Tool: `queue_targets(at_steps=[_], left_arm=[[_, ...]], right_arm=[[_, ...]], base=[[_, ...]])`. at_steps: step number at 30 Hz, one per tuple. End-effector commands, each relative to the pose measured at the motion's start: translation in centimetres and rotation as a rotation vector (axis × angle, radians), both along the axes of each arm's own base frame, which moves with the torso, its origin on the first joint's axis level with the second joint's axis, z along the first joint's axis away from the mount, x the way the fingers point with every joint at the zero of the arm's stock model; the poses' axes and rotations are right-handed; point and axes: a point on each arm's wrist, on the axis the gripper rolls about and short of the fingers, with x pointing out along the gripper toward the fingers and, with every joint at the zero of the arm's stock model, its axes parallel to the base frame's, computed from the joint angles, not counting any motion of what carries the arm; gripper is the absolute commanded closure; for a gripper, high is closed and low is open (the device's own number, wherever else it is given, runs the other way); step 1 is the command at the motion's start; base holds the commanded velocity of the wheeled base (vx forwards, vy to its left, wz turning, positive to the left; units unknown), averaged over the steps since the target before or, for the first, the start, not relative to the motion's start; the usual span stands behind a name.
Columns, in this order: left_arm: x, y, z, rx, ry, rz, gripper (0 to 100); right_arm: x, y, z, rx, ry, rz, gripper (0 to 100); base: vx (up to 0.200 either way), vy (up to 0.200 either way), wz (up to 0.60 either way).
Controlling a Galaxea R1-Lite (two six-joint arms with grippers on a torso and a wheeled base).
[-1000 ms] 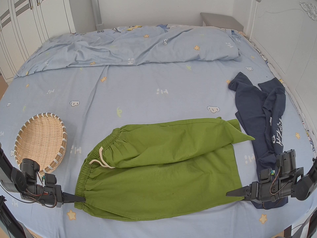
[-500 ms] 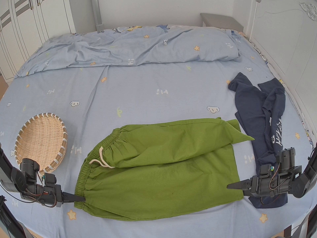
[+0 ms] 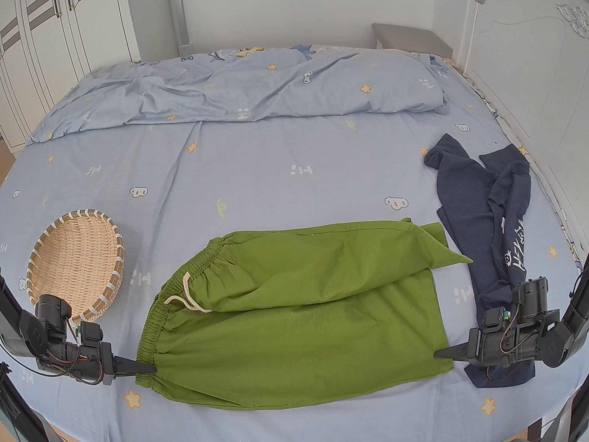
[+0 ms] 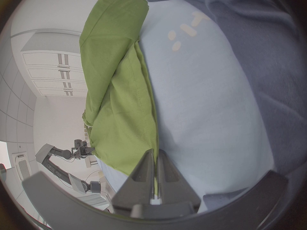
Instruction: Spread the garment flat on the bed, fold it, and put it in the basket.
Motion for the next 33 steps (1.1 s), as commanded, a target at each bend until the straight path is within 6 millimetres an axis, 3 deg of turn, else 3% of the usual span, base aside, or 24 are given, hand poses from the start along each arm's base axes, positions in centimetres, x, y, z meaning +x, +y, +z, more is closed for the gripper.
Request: queue_targets(at_steps=[1,7,12,19,33], left_arm=[[-0.3,0.3,0.2,0.003,-0.003,0.019,100],[-1.7,0.4,1.6,0.001,0.02,0.047,100],[-2.6,0.5,1.8,-0.012,0.055,0.069,100],[-3.8,0.6,1.2,-0.012,0.085,0.092,100],[-5.2,0.0,0.6,0.04,0.146,0.092,100]], right_arm=[[-0.8,-0.1,0.6,0.0,-0.015,0.006,100],[-3.5,0.3,2.1,-0.013,-0.074,0.059,100],[-4.2,0.7,1.8,-0.028,-0.051,0.089,100],[-6.6,0.8,0.7,-0.056,0.018,0.138,100],[-6.7,0.5,-0.8,-0.1,0.066,0.178,100]], base=[[0.0,0.0,0.0],[0.0,0.0,0.0],[0.0,0.0,0.0],[0.0,0.0,0.0],[0.0,0.0,0.0]])
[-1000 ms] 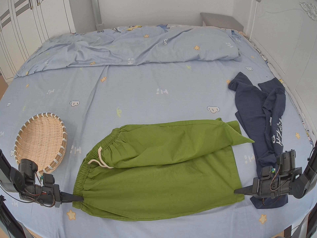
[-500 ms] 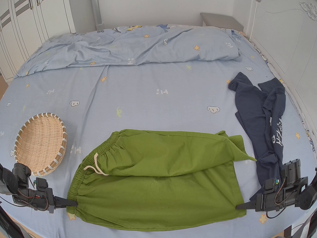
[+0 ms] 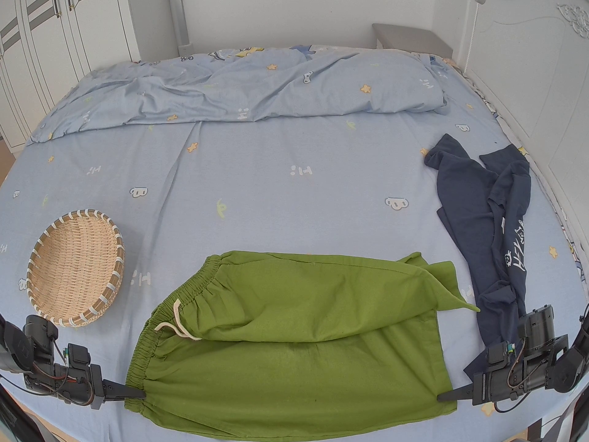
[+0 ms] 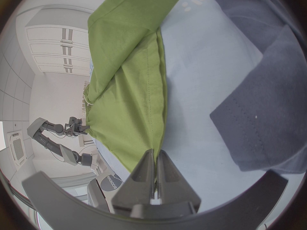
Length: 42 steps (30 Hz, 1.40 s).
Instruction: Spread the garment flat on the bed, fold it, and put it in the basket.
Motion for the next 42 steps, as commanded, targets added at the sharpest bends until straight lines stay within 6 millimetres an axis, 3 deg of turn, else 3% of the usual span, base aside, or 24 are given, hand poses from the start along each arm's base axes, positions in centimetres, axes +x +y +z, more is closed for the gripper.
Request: queue_targets(at_steps=[1,6,7,17,25,27,28,29,30,35,39,41,42], left_arm=[[-0.2,-0.1,-0.1,0.003,0.009,-0.002,100],[-0.2,-0.1,-0.2,0.01,0.007,-0.008,100],[-0.1,-0.1,-0.2,0.01,0.006,-0.007,0],[0.1,0.1,0.4,0.026,-0.029,0.001,0],[-1.1,-0.1,5.4,0.146,-0.285,0.045,0],[-1.2,-0.5,8.2,0.166,-0.377,0.068,0],[-1.2,-0.5,8.2,0.166,-0.377,0.068,0],[-1.1,-1.1,9.6,0.158,-0.403,0.05,0],[-0.6,-2.0,11.8,0.136,-0.432,0.01,0],[2.1,-3.5,17.0,0.114,-0.47,-0.045,0],[6.6,-3.5,17.7,0.08,-0.432,-0.063,0],[8.1,-3.6,17.5,0.074,-0.416,-0.073,0],[10.0,-3.7,16.9,0.065,-0.387,-0.088,0]], right_arm=[[-0.5,-0.1,-0.5,-0.006,0.042,-0.001,100],[-0.5,-0.1,-0.5,-0.007,0.041,0.003,100],[-0.5,-0.1,-0.5,-0.009,0.037,0.007,0],[-0.5,-0.5,-0.2,-0.01,0.023,-0.011,0],[-1.2,-1.4,4.0,0.008,-0.263,-0.083,0],[-1.7,-1.6,5.8,0.013,-0.379,-0.103,0],[-1.7,-1.6,5.8,0.013,-0.379,-0.103,0],[-1.9,-1.7,6.5,0.014,-0.423,-0.11,0],[-1.8,-1.8,7.3,0.012,-0.477,-0.12,0],[0.1,-2.1,9.3,0.009,-0.565,-0.141,0],[2.0,-1.9,11.3,0.016,-0.616,-0.137,0],[2.5,-1.8,11.8,0.018,-0.619,-0.131,0],[2.9,-1.7,12.4,0.02,-0.628,-0.124,0]], base=[[0.0,0.0,0.0],[0.0,0.0,0.0],[0.0,0.0,0.0],[0.0,0.0,0.0],[0.0,0.0,0.0],[0.0,0.0,0.0],[0.0,0.0,0.0],[0.0,0.0,0.0],[0.0,0.0,0.0],[0.0,0.0,0.0],[0.0,0.0,0.0],[0.0,0.0,0.0],[0.0,0.0,0.0]])
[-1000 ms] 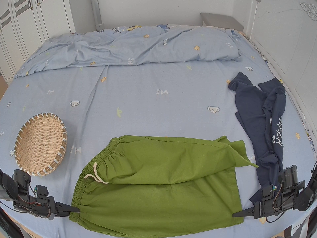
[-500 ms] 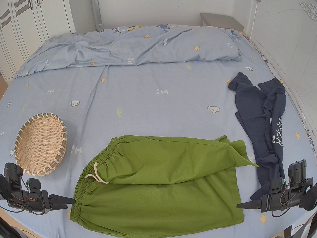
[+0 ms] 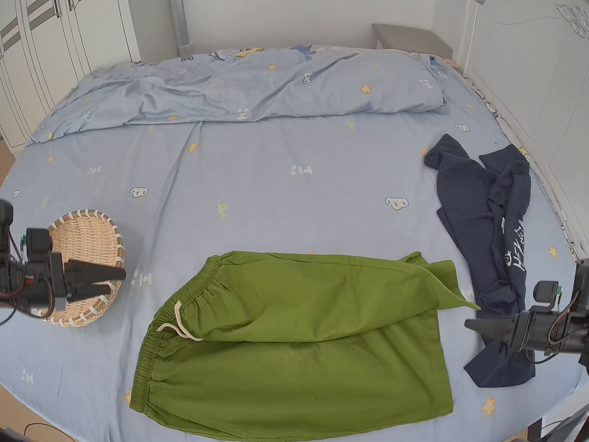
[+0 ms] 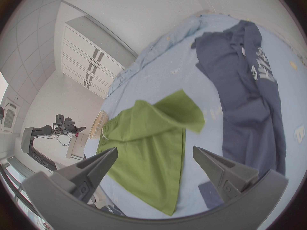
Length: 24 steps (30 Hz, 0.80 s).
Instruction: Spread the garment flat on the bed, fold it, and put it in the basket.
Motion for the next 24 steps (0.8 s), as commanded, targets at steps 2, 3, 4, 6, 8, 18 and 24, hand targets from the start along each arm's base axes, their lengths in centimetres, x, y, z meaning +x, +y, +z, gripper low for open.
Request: queue_targets(at_steps=[2,3,4,6,8,18,24], left_arm=[[8.7,-2.0,-0.1,-0.038,0.104,-0.105,0],[8.7,-2.0,-0.1,-0.038,0.104,-0.105,0],[11.2,-2.6,-0.5,-0.055,0.136,-0.121,0],[13.1,-3.5,-0.9,-0.075,0.163,-0.135,0],[15.0,-3.9,-1.5,-0.077,0.172,-0.138,0],[21.3,-4.7,-6.1,-0.054,0.265,-0.131,0],[22.2,-4.8,-8.0,-0.043,0.301,-0.119,0]], right_arm=[[3.1,0.2,4.9,0.004,-0.157,0.003,0],[3.1,0.2,4.9,0.004,-0.157,0.003,0],[4.6,0.2,5.9,0.004,-0.179,0.003,0],[5.6,0.3,6.7,0.004,-0.184,0.005,0],[6.1,0.4,7.3,0.001,-0.184,0.013,0],[6.7,2.3,5.7,-0.013,-0.11,0.068,0],[6.5,2.6,5.5,-0.013,-0.102,0.081,0]], base=[[0.0,0.0,0.0],[0.0,0.0,0.0],[0.0,0.0,0.0],[0.0,0.0,0.0],[0.0,0.0,0.0],[0.0,0.0,0.0],[0.0,0.0,0.0]])
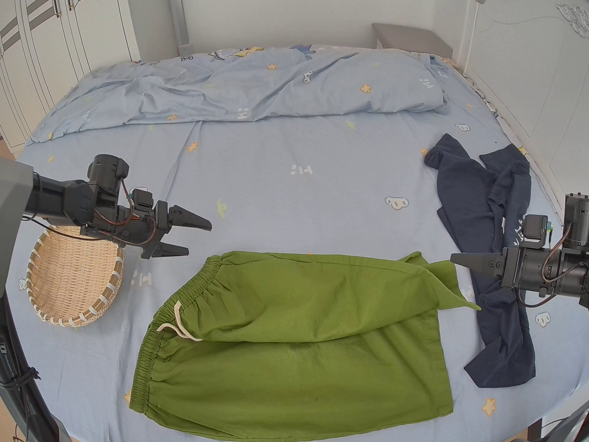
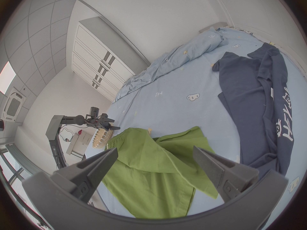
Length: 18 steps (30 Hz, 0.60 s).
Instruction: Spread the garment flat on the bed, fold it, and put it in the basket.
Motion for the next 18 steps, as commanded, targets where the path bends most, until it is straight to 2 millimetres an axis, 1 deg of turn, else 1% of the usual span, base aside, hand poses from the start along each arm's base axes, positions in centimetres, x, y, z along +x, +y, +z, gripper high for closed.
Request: queue_targets(at_steps=[1,3,6,8,14,18], left_arm=[[1.8,-0.5,-3.8,0.003,0.085,-0.01,0],[2.0,-0.6,-4.5,0.004,0.098,-0.012,0],[2.0,-0.8,-4.8,0.006,0.1,-0.02,0],[2.1,-1.7,-5.3,0.009,0.111,-0.041,0],[1.9,-2.9,-5.4,0.01,0.119,-0.071,0],[1.8,-3.2,-5.4,0.012,0.124,-0.078,0]], right_arm=[[0.1,0.5,-0.5,-0.004,0.022,0.02,0],[0.1,0.6,-0.5,-0.004,0.023,0.023,0],[0.1,0.6,-0.5,-0.004,0.022,0.023,0],[0.0,0.7,-0.6,-0.004,0.025,0.026,0],[-0.1,0.9,-0.6,-0.004,0.027,0.036,0],[-0.1,0.9,-0.6,-0.004,0.025,0.037,0]], base=[[0.0,0.0,0.0],[0.0,0.0,0.0],[0.0,0.0,0.0],[0.0,0.0,0.0],[0.0,0.0,0.0],[0.0,0.0,0.0]])
